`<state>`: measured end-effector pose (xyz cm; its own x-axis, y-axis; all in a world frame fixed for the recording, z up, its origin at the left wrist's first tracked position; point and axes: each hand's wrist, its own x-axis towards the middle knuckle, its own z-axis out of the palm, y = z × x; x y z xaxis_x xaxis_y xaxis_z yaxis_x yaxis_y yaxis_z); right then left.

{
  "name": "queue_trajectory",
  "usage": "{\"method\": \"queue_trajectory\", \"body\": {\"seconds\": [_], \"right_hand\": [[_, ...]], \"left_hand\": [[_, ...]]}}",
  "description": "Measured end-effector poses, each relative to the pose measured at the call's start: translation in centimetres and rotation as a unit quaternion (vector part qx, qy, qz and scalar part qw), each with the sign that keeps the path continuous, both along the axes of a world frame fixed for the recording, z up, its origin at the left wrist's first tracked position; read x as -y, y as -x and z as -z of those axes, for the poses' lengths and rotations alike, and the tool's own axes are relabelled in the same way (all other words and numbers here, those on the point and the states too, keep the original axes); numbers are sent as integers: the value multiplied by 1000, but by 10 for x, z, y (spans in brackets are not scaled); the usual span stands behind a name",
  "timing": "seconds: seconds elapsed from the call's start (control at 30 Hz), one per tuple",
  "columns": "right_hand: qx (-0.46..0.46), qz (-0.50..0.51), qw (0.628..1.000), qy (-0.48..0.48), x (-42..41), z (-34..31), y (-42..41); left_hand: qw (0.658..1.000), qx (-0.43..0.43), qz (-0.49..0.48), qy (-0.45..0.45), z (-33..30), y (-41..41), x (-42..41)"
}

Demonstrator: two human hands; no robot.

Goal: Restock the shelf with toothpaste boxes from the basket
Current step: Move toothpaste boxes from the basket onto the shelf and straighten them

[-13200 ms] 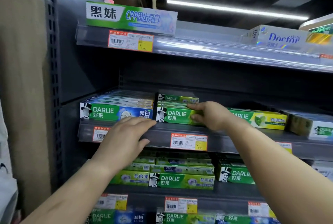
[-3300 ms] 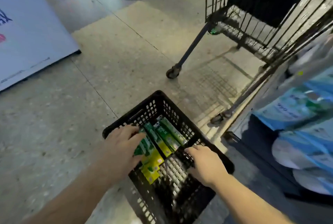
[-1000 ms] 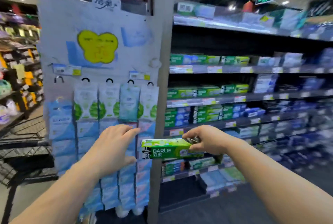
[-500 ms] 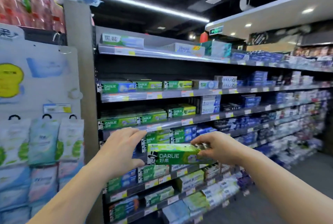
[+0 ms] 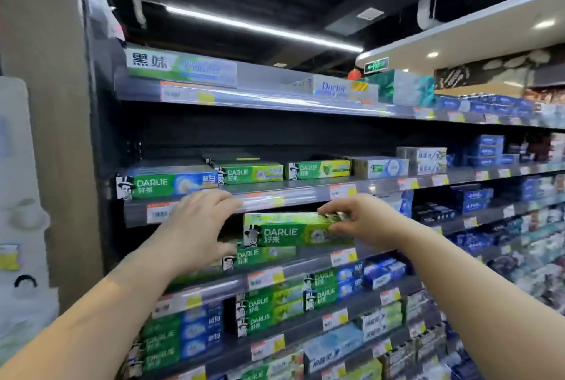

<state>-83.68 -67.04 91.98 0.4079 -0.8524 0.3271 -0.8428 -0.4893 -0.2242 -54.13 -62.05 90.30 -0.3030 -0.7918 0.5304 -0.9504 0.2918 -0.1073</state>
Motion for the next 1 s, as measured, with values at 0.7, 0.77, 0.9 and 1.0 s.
{"method": "queue_trajectory", "body": {"seconds": [0.7,0.77,0.9,1.0], "right_hand": [[8,-168,985,46,229,-82,-44],[6,-182,983,30,240,-76,-52],[-13,-213,976,30,258,-54,-69],[-9,-224,973,60,261,-44,-75]], "left_hand": [[985,-5,-173,27,-54,-15,134],[982,-5,-187,27,-52,-17,137],[978,-2,-206,25,-45,-21,141],[978,-10,-207,22,-42,-22,140]]}}
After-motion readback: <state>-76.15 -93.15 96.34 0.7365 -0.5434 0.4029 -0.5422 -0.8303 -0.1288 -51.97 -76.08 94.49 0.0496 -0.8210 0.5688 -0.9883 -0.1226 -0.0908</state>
